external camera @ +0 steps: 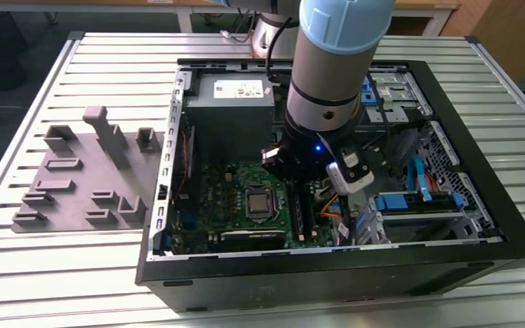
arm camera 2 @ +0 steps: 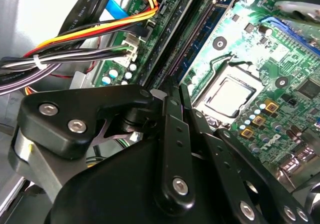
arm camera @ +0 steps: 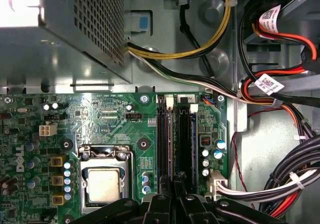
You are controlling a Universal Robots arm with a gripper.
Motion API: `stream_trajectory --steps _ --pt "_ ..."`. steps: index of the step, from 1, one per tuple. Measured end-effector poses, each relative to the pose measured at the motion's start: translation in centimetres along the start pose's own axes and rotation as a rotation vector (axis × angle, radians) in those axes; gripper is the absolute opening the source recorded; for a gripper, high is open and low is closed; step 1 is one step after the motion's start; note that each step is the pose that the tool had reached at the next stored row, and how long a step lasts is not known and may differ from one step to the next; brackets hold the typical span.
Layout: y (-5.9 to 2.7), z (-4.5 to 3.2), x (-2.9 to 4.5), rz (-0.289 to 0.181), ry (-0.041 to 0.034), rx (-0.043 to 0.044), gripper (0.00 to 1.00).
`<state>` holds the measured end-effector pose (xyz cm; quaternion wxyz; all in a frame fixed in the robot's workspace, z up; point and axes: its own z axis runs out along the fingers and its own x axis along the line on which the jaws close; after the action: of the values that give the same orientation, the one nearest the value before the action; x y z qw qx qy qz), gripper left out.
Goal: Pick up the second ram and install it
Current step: 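Press down the second ram until it locks into place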
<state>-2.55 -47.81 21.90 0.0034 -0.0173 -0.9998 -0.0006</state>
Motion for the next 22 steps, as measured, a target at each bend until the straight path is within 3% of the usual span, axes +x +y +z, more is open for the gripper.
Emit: stream_trajectory --steps 18,22 --pt "0.00 0.35 0.00 0.000 0.0000 -0.0003 0.13" --pt "0.00 0.39 0.00 0.000 0.0000 -0.0003 0.21"
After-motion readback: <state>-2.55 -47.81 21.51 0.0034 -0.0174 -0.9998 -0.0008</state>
